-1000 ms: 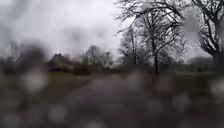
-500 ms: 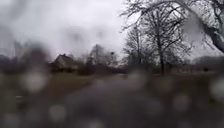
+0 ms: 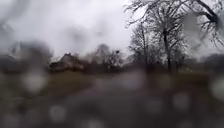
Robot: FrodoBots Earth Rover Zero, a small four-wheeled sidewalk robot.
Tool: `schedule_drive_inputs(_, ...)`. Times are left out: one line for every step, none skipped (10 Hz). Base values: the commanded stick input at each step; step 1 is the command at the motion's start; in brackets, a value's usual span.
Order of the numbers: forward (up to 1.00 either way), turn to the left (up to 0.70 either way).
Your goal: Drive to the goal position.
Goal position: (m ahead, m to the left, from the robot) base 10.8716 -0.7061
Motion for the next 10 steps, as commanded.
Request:
schedule_drive_inputs(0.85, 0.0)
schedule_drive_inputs(0.85, 0.0)
schedule_drive_inputs(0.85, 0.0)
schedule_drive_inputs(0.85, 0.0)
schedule_drive_inputs(0.85, 0.0)
schedule_drive_inputs(0.85, 0.0)
schedule_drive_inputs(0.85, 0.0)
schedule_drive_inputs(0.85, 0.0)
schedule_drive_inputs(0.85, 0.0)
schedule_drive_inputs(0.85, 0.0)
